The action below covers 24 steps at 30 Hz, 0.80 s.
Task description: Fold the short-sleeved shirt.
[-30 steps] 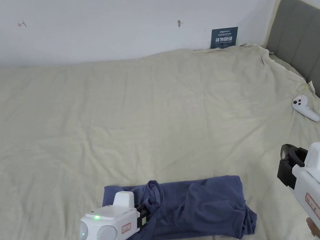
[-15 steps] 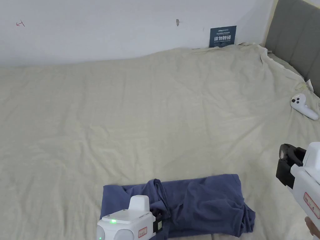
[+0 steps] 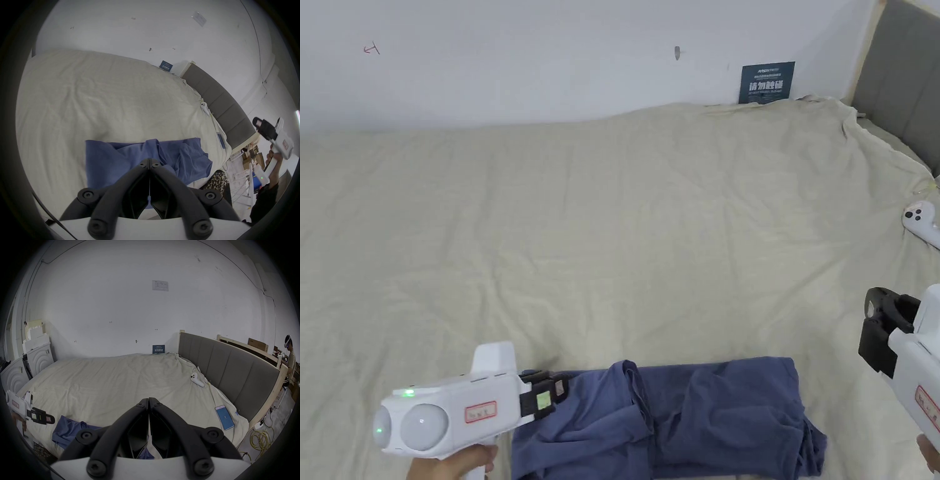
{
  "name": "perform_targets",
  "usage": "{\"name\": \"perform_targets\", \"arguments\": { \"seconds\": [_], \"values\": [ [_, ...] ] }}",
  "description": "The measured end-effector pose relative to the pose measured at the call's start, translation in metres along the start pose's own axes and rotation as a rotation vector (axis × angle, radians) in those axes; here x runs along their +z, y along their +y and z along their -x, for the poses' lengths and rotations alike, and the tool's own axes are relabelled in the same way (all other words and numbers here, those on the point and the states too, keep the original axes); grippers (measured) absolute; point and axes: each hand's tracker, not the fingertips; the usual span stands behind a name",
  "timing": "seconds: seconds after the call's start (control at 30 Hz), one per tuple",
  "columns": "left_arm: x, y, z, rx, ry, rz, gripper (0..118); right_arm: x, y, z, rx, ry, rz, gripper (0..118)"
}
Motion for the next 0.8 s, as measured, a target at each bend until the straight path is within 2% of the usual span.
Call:
{"name": "perform_targets", "arguments": {
  "seconds": [0.03,0.17,0.2,0.43,0.6,0.67,0.8],
  "values": [
    [0.002,0.002,0.009,0.029,-0.001,0.005,13,-0.001,0.000,0.001,0.001,0.003,0.002,0],
    [-0.002,0.002,0.042,0.127,0.025,0.061,90,-0.004,-0.003,0.006,0.007,0.013,0.013,0],
    [-0.004,0.000,0.049,0.141,0.038,0.067,99,-0.004,-0.004,0.007,0.008,0.015,0.016,0],
    [-0.031,-0.013,0.092,0.212,0.073,0.157,100,-0.009,-0.006,0.010,0.015,0.016,0.037,0],
    [-0.050,-0.016,0.098,0.217,0.065,0.187,90,-0.013,-0.008,0.010,0.018,0.010,0.049,0],
    [-0.058,-0.015,0.096,0.207,0.044,0.190,81,-0.015,-0.009,0.009,0.018,0.008,0.055,0],
    [-0.070,-0.013,0.087,0.137,0.059,0.210,76,-0.016,-0.011,0.009,0.019,0.002,0.065,0]
  ]
}}
